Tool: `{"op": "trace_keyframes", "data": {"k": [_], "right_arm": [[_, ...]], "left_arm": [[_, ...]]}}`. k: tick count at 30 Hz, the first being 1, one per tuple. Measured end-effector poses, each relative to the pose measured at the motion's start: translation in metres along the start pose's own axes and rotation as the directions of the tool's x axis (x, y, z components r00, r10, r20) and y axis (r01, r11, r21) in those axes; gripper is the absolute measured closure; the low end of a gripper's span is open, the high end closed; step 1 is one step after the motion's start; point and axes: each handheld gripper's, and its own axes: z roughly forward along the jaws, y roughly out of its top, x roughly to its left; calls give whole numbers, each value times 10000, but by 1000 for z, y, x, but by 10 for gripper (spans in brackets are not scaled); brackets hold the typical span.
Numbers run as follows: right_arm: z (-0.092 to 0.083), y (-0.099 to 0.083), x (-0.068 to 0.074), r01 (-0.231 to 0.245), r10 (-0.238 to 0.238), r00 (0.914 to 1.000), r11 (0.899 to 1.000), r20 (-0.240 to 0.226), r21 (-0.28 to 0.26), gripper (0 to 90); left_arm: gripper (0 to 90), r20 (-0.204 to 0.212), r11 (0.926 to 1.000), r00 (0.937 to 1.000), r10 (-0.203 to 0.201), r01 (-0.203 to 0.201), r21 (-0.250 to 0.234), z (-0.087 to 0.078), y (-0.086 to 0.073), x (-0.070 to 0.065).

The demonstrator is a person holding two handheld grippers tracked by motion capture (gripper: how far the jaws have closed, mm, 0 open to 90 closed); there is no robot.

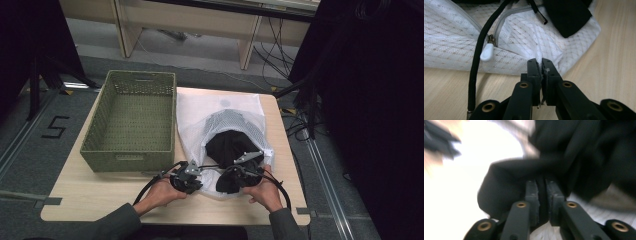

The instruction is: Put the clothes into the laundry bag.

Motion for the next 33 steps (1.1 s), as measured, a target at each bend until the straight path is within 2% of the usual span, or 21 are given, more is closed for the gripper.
{"op": "trace_keyframes", "data": {"k": [1, 2, 3, 6, 7, 9, 10, 12, 13, 15, 17, 19, 20, 21, 23, 25, 27, 28, 29, 30, 33], "right_arm": [[-6, 12, 3, 174, -160, 9997, 9960, 176, -874, 889], [-6, 12, 3, 174, -160, 9997, 9960, 176, -874, 889], [-9, 28, 4, 152, -132, 9998, 9893, 149, -1449, 892], [-4, 43, 3, 197, -147, 9993, 9874, 335, -1569, 895], [17, 56, -1, 572, -477, 9957, 9907, 790, -1232, 895], [24, 59, -3, 628, -547, 9945, 9939, 897, -902, 896], [42, 65, -12, 858, -747, 9866, 9937, 1449, -717, 896], [54, 68, -21, 678, -573, 9875, 9954, 1466, -676, 894], [59, 70, -26, 90, 43, 9899, 9956, 1418, -934, 891], [58, 70, -29, 162, -9, 9894, 9944, 1450, -1044, 885], [53, 67, -28, 164, -30, 9930, 9934, 1179, -1132, 869], [41, 62, -25, 146, -6, 9944, 9913, 1061, -1310, 853], [36, 59, -25, 189, -39, 9948, 9890, 1018, -1467, 848], [31, 57, -25, 30, 104, 9958, 9892, 908, -1463, 841], [26, 53, -28, 195, -72, 9972, 9861, 746, -1653, 828], [24, 48, -30, -82, 220, 9975, 9797, 669, -2004, 789], [18, 45, -32, -603, 673, 9974, 9736, 243, -2201, 735], [13, 43, -34, -541, 606, 9978, 9774, 257, -2042, 703], [13, 41, -34, -646, 761, 9964, 9653, 360, -2532, 670], [4, 39, -36, -653, 709, 9973, 9737, 175, -2183, 651], [-5, 32, -39, -758, 842, 9962, 9624, 211, -2610, 615]], "left_arm": [[856, -73, 9998, 9998, 201, -201, 18, 0, 0, 0], [857, -73, 9998, 9998, 201, -201, 18, 0, 0, 0], [858, -107, 9997, 9996, 243, -243, 37, 0, 0, -1], [860, -91, 9999, 9998, 152, -152, 28, 0, 0, -2], [861, -76, 9999, 9999, 124, -124, -1, 0, 0, -2], [862, -88, 9999, 9999, 130, -131, -5, -1, 0, -3], [863, -105, 9997, 9997, 226, -226, -6, -1, 0, -3], [863, -92, 9996, 9995, 289, -289, -3, -1, -1, -4], [863, -77, 9996, 9996, 285, -285, -15, -1, -1, -4], [860, -40, 9996, 9996, 293, -293, 33, -2, -1, -3], [832, -104, 9995, 9996, 250, -248, 201, -3, 0, -3], [726, -230, 9996, 9994, 257, -255, 91, -11, 7, -7], [682, -328, 9996, 9991, 264, -269, -128, -16, 12, -7], [640, -466, 9979, 9989, 3, -33, -646, -19, 18, -8], [524, -983, 9935, 9950, -155, 42, -1139, -27, 30, -5], [461, -1507, 9900, 9877, -415, 203, -1396, -33, 42, 5], [437, -2038, 9849, 9751, -878, 543, -1645, -36, 53, 20], [439, -2173, 9817, 9697, -1121, 743, -1753, -37, 58, 27], [450, -2331, 9810, 9640, -1279, 885, -1726, -37, 65, 35], [449, -2426, 9804, 9612, -1314, 897, -1754, -38, 70, 40], [504, -2715, 9832, 9556, -1146, 700, -1686, -40, 90, 56]]}}
